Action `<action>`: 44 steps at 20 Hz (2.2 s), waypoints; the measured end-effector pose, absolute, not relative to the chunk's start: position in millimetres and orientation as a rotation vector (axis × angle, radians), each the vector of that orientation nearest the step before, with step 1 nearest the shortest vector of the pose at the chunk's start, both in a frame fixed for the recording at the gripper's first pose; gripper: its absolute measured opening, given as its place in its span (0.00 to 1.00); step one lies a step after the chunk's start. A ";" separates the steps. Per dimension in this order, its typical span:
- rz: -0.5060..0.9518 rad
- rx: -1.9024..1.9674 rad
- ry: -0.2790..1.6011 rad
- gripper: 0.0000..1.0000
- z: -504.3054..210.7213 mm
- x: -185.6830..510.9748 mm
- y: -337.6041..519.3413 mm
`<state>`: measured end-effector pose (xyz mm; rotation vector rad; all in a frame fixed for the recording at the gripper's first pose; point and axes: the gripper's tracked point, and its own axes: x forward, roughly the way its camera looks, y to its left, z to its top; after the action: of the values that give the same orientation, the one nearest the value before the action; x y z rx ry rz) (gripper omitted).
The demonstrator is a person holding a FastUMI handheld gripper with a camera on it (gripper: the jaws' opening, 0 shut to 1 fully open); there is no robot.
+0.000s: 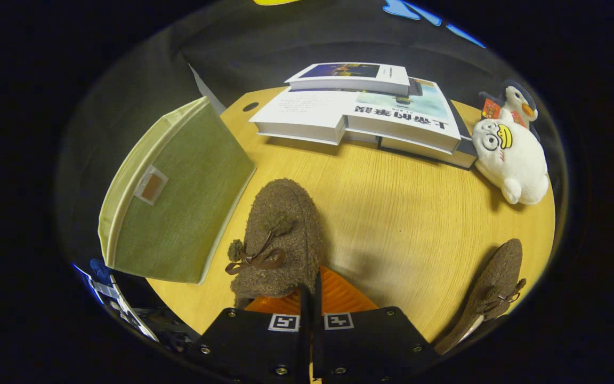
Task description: Open the storage box then place both shoes into the box .Put the left shoe in first, then the right shoe, with the right side of both shoes facing outward in a uniform manner.
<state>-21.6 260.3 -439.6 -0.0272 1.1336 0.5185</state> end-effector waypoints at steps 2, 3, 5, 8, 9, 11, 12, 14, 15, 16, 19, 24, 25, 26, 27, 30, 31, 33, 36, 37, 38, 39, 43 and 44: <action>0.520 -0.040 1.099 0.03 -419.3 -16.1 262.2; 0.524 -0.042 1.081 0.03 -409.2 -13.2 265.2; 0.529 -0.022 1.059 0.03 -390.4 -8.7 273.8; 0.534 0.024 1.059 0.02 -361.8 -3.7 289.4; 0.545 0.036 1.055 0.02 -349.6 -1.3 297.4; 0.570 0.040 1.038 0.02 -327.0 3.9 312.7; 0.588 0.039 1.028 0.03 -315.7 5.1 322.3; 0.620 0.042 1.013 0.02 -296.7 8.7 341.2; 0.633 0.044 1.011 0.02 -289.5 9.6 349.7; 0.648 0.044 1.012 0.02 -282.5 8.5 359.5; 0.690 0.035 1.023 0.02 -266.3 6.1 389.5; 0.726 0.031 1.066 0.02 -263.5 -0.6 442.6; 0.727 0.034 1.078 0.02 -264.9 -2.2 450.5; 0.727 0.035 1.092 0.02 -268.5 -5.1 458.7; 0.723 0.036 1.106 0.02 -273.0 -5.8 466.2; 0.704 0.026 1.139 0.03 -291.7 -8.0 485.0; 0.692 0.014 1.147 0.02 -299.2 -7.4 488.6; 0.674 -0.006 1.164 0.02 -313.2 -8.4 494.4; 0.653 -0.022 1.188 0.02 -328.6 -10.1 502.3; 0.652 -0.026 1.188 0.02 -333.0 -10.3 504.8; 0.648 -0.029 1.186 0.02 -336.2 -9.7 506.6; 0.639 -0.033 1.186 0.02 -339.2 -9.0 507.3; 0.632 0.054 1.196 0.27 -338.6 -10.0 520.3; 0.635 0.075 1.200 0.42 -335.4 -9.3 521.6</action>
<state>-9.3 521.6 -335.4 0.0752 1.1999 0.6345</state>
